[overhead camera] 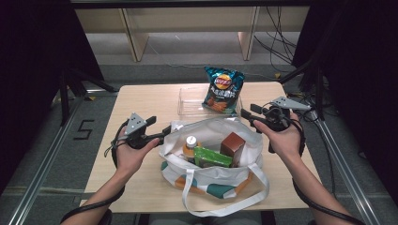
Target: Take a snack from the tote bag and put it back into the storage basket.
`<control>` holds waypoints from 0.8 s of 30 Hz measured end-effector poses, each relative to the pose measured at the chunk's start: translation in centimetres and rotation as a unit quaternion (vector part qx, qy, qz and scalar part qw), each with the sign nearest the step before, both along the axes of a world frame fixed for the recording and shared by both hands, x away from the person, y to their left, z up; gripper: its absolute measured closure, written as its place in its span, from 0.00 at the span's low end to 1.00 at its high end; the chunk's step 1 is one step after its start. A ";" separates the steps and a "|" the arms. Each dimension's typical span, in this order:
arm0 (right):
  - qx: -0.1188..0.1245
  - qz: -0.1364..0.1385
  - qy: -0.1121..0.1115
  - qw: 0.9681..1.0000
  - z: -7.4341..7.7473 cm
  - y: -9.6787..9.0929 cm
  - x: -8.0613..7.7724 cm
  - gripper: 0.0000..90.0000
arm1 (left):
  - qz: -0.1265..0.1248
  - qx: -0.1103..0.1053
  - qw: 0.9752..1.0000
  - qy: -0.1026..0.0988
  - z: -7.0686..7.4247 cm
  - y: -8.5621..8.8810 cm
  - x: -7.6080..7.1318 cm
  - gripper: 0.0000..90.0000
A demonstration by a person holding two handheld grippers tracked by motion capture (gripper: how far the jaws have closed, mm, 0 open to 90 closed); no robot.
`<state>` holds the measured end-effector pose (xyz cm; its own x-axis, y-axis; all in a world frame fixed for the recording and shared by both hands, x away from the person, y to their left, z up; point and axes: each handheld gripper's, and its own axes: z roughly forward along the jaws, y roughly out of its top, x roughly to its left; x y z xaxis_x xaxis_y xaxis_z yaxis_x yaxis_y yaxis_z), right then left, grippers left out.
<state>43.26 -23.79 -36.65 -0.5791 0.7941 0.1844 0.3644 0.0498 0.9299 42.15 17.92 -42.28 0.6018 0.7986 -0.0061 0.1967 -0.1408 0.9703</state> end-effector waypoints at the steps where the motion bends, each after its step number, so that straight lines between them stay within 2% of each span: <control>1: -0.006 0.004 -0.011 1.000 0.0 -0.1 -0.1 0.55 | -0.003 0.003 1.000 -0.002 0.0 0.0 0.0 0.30; 2: 0.002 0.001 0.001 1.000 0.0 0.0 -0.4 0.55 | -0.003 0.000 1.000 0.002 0.0 -0.1 -0.1 0.30; 3: -0.004 0.006 -0.010 1.000 0.1 -0.1 -0.5 0.55 | -0.002 -0.002 1.000 0.005 -0.1 -0.1 -0.1 0.30; 6: 0.005 0.007 -0.003 1.000 0.3 0.0 -1.2 0.55 | -0.002 -0.006 1.000 0.005 -0.2 0.0 0.0 0.30; 11: 0.000 0.008 -0.006 1.000 0.2 -0.2 -1.8 0.55 | -0.002 -0.009 1.000 0.003 -0.1 0.1 0.1 0.30; 12: 0.006 0.008 0.003 1.000 0.2 -0.1 -2.1 0.55 | -0.003 -0.003 1.000 0.000 0.0 0.2 0.1 0.30; 13: -0.003 0.012 -0.008 1.000 0.0 -0.3 -2.3 0.55 | -0.003 -0.002 1.000 -0.002 0.0 0.2 0.1 0.30; 16: 0.005 0.013 0.002 1.000 -0.3 -0.2 -2.9 0.55 | -0.003 -0.001 1.000 -0.001 0.0 0.0 0.1 0.30; 19: 0.005 0.026 -0.005 1.000 -0.6 -0.3 -3.0 0.55 | -0.002 0.001 1.000 0.001 -0.1 0.0 0.1 0.30; 21: 0.007 0.025 0.008 1.000 -0.6 -0.4 -3.2 0.55 | -0.002 0.000 1.000 -0.001 0.0 0.0 0.1 0.30; 23: 0.010 0.022 0.006 1.000 -0.6 -0.3 -3.3 0.55 | -0.002 0.000 1.000 -0.002 0.1 0.0 0.1 0.30; 24: 0.010 0.024 -0.003 1.000 -0.5 -0.3 -3.5 0.55 | -0.003 -0.002 1.000 -0.004 0.1 0.0 0.1 0.30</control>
<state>39.74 -24.06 -37.11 -0.6172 0.7620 0.1962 0.3559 0.0479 0.9333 42.27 17.97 -42.17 0.6066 0.7950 -0.0039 0.1885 -0.1390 0.9722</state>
